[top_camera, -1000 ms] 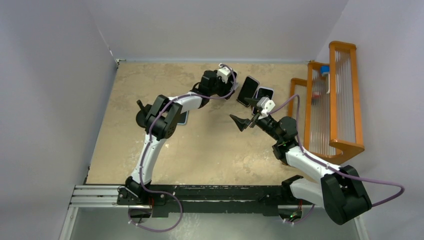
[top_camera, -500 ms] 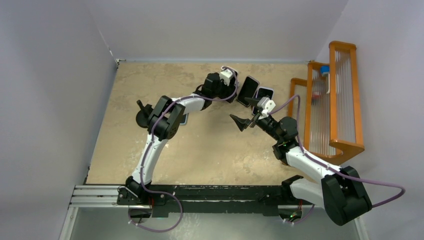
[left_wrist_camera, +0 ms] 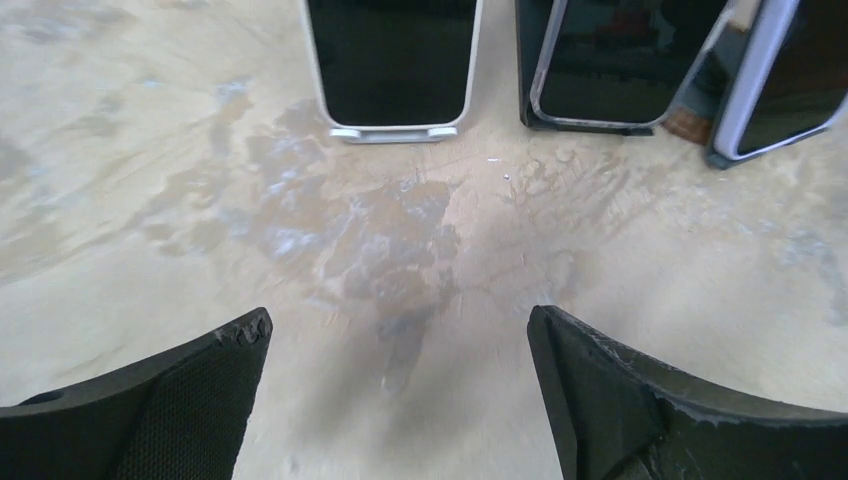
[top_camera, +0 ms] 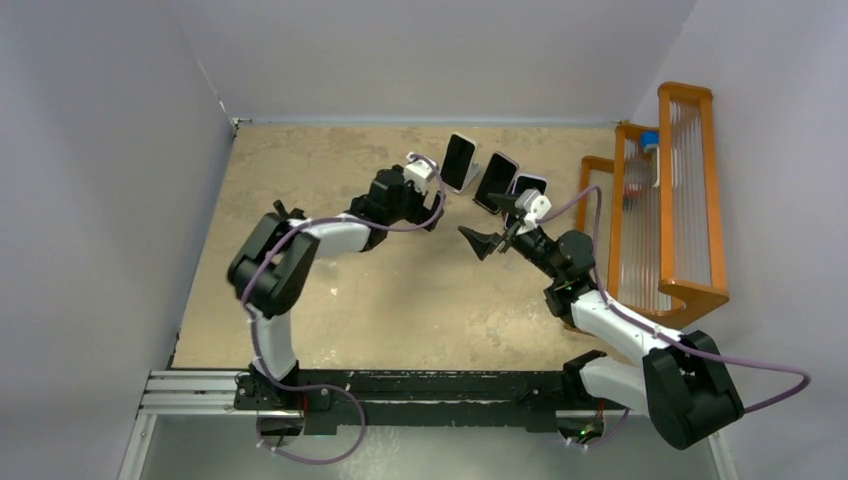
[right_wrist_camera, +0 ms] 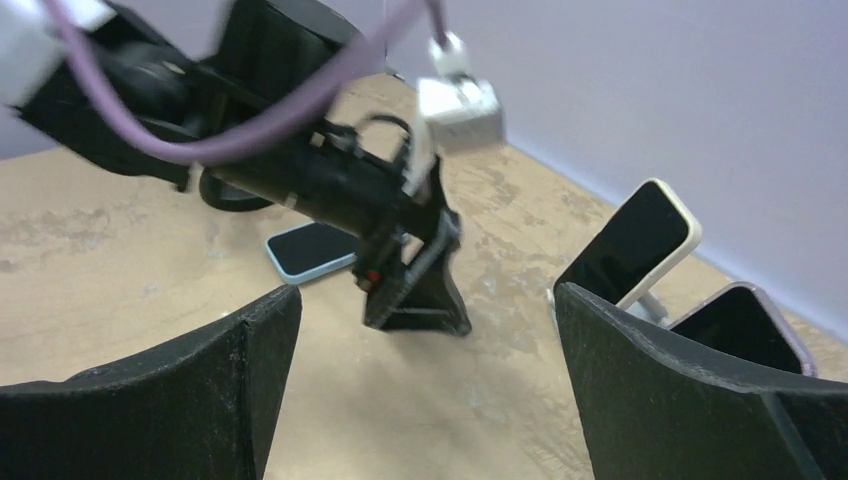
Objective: Place the phone on the phone stand
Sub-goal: Move the phone stand with the phone to the center of the board, then move the phone to the center of the board.
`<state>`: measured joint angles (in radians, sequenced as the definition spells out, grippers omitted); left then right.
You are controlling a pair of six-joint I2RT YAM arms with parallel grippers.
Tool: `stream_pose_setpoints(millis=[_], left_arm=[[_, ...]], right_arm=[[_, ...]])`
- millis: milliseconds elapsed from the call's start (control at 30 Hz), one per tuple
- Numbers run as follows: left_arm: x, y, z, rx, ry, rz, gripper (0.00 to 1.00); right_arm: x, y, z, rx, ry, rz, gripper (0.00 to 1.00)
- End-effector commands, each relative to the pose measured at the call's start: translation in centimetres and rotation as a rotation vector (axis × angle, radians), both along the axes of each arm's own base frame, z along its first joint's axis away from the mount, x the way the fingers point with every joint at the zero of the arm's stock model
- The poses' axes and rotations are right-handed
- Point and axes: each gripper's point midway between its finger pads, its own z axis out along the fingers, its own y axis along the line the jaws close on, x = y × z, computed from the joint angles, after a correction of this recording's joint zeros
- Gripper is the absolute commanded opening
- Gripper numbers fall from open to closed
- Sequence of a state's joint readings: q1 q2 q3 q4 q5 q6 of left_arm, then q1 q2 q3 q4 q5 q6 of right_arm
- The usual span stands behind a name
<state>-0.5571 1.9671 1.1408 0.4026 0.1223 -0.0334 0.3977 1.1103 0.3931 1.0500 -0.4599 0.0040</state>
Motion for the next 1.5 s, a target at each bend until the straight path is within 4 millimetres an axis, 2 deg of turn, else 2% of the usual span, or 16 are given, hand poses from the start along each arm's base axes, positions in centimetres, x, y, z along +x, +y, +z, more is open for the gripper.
stream_pose_setpoints(millis=[0, 100, 167, 267, 333, 367, 467, 600, 700, 800, 833, 900, 967, 1033, 1333, 1467], left_arm=[[-1.6, 3.1, 10.3, -0.122, -0.172, 0.116, 0.98], [-4.0, 6.7, 15.4, -0.141, -0.236, 0.198, 0.98], [-5.2, 10.6, 17.6, -0.103, -0.232, 0.302, 1.00], [-5.5, 17.4, 18.4, 0.009, -0.158, 0.530, 1.00], [-5.7, 21.3, 18.6, -0.035, -0.086, 0.624, 1.00], [-5.8, 23.3, 17.9, -0.064, -0.043, 0.665, 1.00], [-6.5, 29.1, 15.1, -0.127, 0.077, 0.825, 1.00], [-6.7, 32.1, 11.4, -0.134, 0.217, 0.947, 1.00], [-7.5, 34.5, 8.0, -0.186, 0.336, 1.081, 1.00], [-8.2, 34.5, 6.4, -0.299, 0.317, 1.077, 1.00], [-8.8, 34.7, 5.5, -0.318, 0.315, 1.093, 0.99], [-10.1, 35.9, 4.0, -0.337, 0.299, 1.165, 0.99], [-11.5, 36.8, 3.1, -0.355, 0.276, 1.212, 0.99], [-12.0, 37.1, 3.1, -0.382, 0.248, 1.222, 0.99], [-9.6, 34.4, 2.1, -0.458, 0.264, 1.033, 0.98], [-7.4, 33.2, 3.7, -0.489, 0.273, 0.938, 0.95]], right_arm=[[2.1, 0.5, 2.8, 0.121, 0.093, -0.074, 0.94], [4.5, 0.6, 2.6, 0.209, 0.278, -0.175, 0.89], [5.4, 2.3, 2.7, 0.201, 0.331, -0.191, 0.91], [6.2, 6.1, 1.7, 0.134, 0.380, -0.200, 0.97], [7.9, 8.2, 0.2, 0.103, 0.461, -0.242, 0.98], [9.0, 9.2, -2.2, 0.070, 0.549, -0.288, 0.98], [12.4, 11.6, -5.4, 0.038, 0.686, -0.384, 0.97], [16.2, 15.1, -8.6, -0.001, 0.748, -0.507, 0.98], [18.2, 17.7, -8.6, 0.011, 0.722, -0.553, 0.99], [19.8, 20.0, -8.2, 0.014, 0.712, -0.601, 0.99], [20.1, 20.7, -10.5, -0.031, 0.735, -0.621, 0.99], [20.6, 21.8, -10.7, -0.048, 0.743, -0.627, 0.99], [20.4, 22.7, -12.8, -0.093, 0.751, -0.630, 0.99], [20.1, 23.0, -13.9, -0.131, 0.738, -0.636, 0.99], [17.5, 23.5, -17.9, -0.206, 0.780, -0.613, 0.99], [16.3, 24.7, -18.8, -0.231, 0.785, -0.593, 0.99]])
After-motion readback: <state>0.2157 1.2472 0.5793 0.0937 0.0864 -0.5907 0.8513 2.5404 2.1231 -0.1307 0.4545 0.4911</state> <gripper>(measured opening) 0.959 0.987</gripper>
